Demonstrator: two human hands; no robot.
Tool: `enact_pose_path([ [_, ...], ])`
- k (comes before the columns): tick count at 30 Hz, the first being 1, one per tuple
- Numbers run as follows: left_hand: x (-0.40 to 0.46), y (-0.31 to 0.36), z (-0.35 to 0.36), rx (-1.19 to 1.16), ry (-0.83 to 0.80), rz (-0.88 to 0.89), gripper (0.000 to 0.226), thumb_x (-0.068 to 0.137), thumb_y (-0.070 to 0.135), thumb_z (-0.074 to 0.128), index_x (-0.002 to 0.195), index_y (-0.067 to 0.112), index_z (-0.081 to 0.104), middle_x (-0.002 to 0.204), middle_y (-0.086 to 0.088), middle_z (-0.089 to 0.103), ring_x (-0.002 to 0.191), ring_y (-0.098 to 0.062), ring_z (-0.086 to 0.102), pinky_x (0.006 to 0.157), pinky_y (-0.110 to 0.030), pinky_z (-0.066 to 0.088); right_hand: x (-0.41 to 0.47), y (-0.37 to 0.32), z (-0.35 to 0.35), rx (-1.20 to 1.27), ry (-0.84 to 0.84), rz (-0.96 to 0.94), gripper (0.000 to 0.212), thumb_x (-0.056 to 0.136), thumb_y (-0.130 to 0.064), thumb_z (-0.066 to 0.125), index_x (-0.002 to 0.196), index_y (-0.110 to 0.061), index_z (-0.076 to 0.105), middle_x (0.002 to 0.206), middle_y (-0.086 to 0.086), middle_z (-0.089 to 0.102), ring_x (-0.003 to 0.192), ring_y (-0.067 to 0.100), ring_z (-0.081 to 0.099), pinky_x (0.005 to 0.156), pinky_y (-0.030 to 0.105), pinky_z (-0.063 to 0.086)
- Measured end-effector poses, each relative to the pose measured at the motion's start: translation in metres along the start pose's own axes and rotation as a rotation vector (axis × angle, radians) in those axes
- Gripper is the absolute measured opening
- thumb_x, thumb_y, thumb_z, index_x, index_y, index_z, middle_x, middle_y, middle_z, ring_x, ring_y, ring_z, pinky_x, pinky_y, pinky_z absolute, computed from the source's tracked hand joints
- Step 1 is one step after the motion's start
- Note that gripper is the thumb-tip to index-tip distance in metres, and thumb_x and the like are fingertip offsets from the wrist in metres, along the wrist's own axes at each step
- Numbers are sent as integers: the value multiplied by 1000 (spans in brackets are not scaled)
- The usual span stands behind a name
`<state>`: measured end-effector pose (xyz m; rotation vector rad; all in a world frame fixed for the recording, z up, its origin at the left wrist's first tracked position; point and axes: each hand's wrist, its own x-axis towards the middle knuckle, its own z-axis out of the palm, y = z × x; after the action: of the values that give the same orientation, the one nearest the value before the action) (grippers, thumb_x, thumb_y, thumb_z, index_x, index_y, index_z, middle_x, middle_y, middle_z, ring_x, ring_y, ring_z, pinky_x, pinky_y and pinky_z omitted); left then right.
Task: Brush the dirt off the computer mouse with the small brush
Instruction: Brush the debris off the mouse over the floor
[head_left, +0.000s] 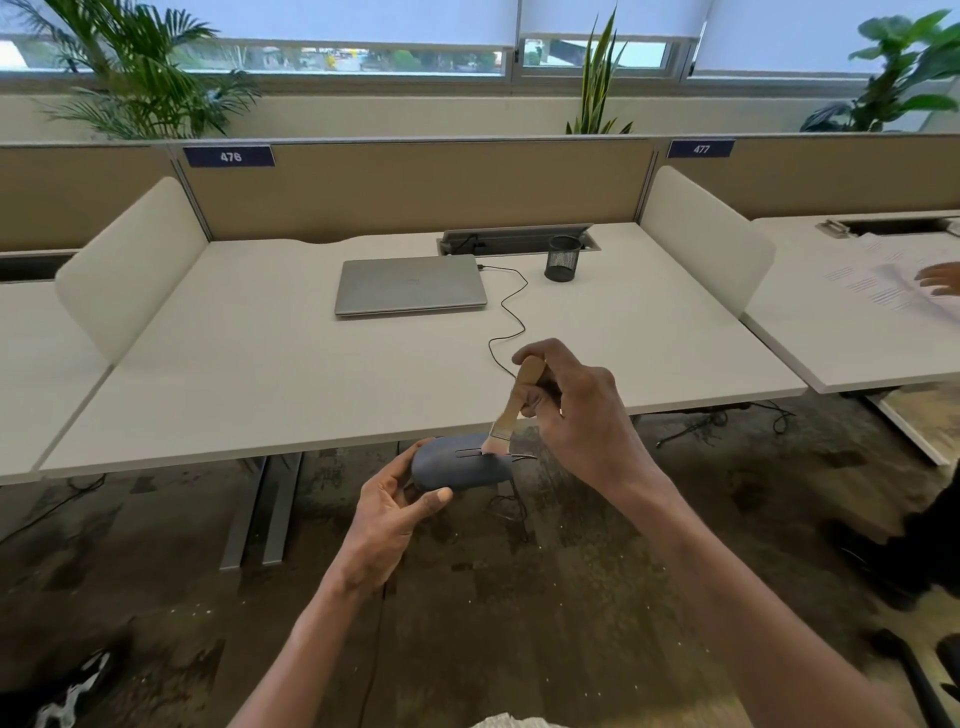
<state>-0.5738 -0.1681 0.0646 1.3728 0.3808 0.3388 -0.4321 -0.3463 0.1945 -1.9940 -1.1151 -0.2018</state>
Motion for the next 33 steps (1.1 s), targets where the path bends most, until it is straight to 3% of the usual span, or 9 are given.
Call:
enact_pose_path([
  [3, 3, -3, -2, 16, -12, 12, 79, 73, 18, 89, 142, 11, 51, 139, -9, 63, 132, -21, 58, 104, -26, 52, -4, 4, 0, -25, -66, -2, 32, 95, 2, 60, 119, -17, 54, 91, 5, 68, 81, 19, 70, 67, 35, 60],
  [5, 3, -5, -3, 16, -4, 12, 72, 75, 8, 79, 141, 12, 51, 139, -10, 62, 133, -22, 58, 104, -26, 52, -5, 6, -2, -28, -58, -6, 34, 95, 2, 60, 120, -19, 53, 92, 4, 68, 82, 18, 69, 67, 34, 60],
  [12, 6, 1, 1, -5, 3, -7, 79, 73, 18, 89, 142, 8, 51, 138, -9, 64, 131, -20, 59, 110, -33, 48, -5, 6, 1, -37, -84, -45, 37, 93, 3, 61, 121, -20, 51, 93, 4, 67, 85, 19, 70, 68, 31, 61],
  [15, 6, -1, 0, -1, 6, -8, 71, 76, 6, 77, 141, 7, 51, 138, -12, 64, 132, -24, 59, 108, -30, 50, -3, 10, -4, -54, -35, -20, 37, 93, 5, 61, 120, -20, 52, 91, 4, 68, 83, 21, 70, 68, 36, 61],
  [19, 8, 0, 1, 16, -3, 4, 70, 75, 4, 75, 141, 7, 51, 137, -11, 64, 130, -22, 60, 108, -30, 50, 4, 2, -1, 13, 35, -42, 30, 94, 1, 62, 119, -15, 54, 86, 4, 68, 76, 21, 69, 65, 41, 58],
  [25, 7, 2, 2, 25, 10, 11, 74, 73, 7, 76, 142, 8, 50, 137, -10, 63, 129, -19, 60, 108, -30, 49, -5, -2, 2, -17, -96, -32, 32, 94, 0, 61, 118, -20, 52, 88, 1, 66, 79, 16, 68, 65, 35, 60],
  [30, 8, 3, 1, 35, -10, 16, 72, 75, 5, 75, 143, 6, 50, 136, -10, 65, 128, -21, 62, 109, -34, 50, 6, -7, 3, 2, 36, -80, 28, 93, 4, 63, 114, -12, 56, 83, 2, 67, 73, 19, 66, 63, 37, 56],
  [33, 8, 3, 2, 53, -7, 15, 73, 75, 7, 76, 143, 7, 50, 136, -6, 66, 127, -17, 62, 106, -28, 50, 1, -7, 6, 9, -64, -74, 27, 93, 5, 60, 112, -13, 55, 87, 1, 67, 78, 17, 68, 67, 35, 58],
])
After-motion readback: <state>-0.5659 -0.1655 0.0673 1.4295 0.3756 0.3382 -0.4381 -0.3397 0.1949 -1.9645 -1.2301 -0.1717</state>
